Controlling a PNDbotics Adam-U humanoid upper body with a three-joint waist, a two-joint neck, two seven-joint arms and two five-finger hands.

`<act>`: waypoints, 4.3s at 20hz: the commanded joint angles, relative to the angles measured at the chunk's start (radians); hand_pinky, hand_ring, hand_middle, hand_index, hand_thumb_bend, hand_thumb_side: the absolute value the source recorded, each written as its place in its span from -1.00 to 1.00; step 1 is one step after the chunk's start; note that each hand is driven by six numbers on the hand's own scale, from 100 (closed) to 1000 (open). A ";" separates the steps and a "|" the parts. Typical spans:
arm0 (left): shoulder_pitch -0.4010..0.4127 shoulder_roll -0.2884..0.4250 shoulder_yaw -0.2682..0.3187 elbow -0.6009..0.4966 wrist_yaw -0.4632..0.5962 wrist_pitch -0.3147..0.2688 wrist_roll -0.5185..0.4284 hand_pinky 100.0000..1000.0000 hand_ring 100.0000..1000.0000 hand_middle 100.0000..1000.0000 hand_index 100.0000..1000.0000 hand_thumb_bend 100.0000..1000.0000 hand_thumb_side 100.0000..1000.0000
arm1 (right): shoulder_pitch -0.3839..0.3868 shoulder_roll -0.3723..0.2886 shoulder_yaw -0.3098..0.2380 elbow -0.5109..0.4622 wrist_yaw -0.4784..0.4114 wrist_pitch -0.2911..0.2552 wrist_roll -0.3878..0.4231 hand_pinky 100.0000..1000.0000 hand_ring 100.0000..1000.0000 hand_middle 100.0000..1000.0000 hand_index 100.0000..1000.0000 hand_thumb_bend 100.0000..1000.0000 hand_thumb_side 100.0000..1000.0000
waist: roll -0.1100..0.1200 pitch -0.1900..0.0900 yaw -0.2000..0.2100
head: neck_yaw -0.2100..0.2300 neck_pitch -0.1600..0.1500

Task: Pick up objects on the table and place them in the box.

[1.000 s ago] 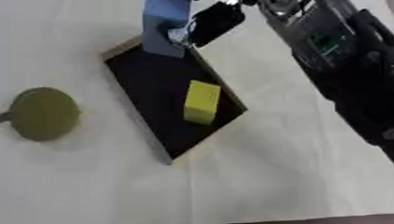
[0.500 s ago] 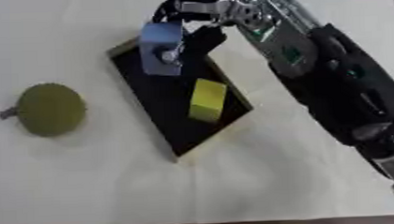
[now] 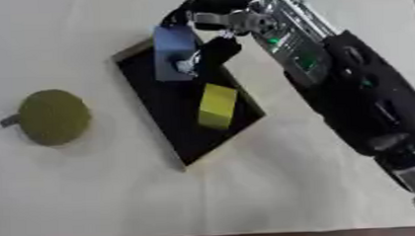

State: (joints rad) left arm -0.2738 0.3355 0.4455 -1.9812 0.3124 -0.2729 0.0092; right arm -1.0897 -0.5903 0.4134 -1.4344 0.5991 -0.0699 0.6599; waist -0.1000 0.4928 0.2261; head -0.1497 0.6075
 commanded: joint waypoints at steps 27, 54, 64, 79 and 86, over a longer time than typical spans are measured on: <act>0.003 0.020 0.004 -0.019 0.004 0.015 -0.019 0.72 0.46 0.17 0.62 -1.00 0.08 | 0.016 -0.035 -0.066 -0.081 -0.035 0.071 0.018 0.86 0.82 0.64 0.92 -0.83 -0.70 | 0.009 -0.033 -0.015 | 0.014 -0.005; -0.114 0.606 -0.269 0.317 -0.606 -0.170 -0.035 0.67 0.59 0.39 0.76 -1.00 -0.56 | 0.457 -0.421 -0.415 -0.566 -0.663 0.066 -0.626 0.73 0.67 0.34 0.66 -1.00 -0.19 | 0.059 -0.050 -0.079 | 0.129 0.051; -0.226 0.715 -0.455 0.343 -0.701 -0.183 -0.241 0.75 0.65 0.46 0.77 -1.00 -0.38 | 0.527 -0.405 -0.464 -0.566 -0.670 0.027 -0.696 0.72 0.62 0.29 0.61 -1.00 -0.15 | 0.068 -0.046 -0.104 | 0.114 0.042; -0.378 0.622 -0.576 0.307 -0.644 -0.131 -0.486 0.80 0.68 0.46 0.77 -1.00 -0.08 | 0.531 -0.362 -0.476 -0.566 -0.671 0.038 -0.687 0.71 0.59 0.27 0.56 -1.00 -0.13 | 0.066 -0.043 -0.106 | 0.133 0.032; -0.428 0.572 -0.620 0.318 -0.652 -0.120 -0.585 0.86 0.74 0.53 0.78 -1.00 0.07 | 0.527 -0.353 -0.476 -0.566 -0.669 0.040 -0.685 0.71 0.58 0.26 0.55 -1.00 -0.13 | 0.067 -0.042 -0.101 | 0.136 0.033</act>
State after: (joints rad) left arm -0.6868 0.8911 -0.1767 -1.6584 -0.3374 -0.3943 -0.5604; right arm -0.5509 -0.9259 -0.0483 -1.9855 -0.0677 -0.0305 -0.0261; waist -0.0370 0.4744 0.1237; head -0.0171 0.6488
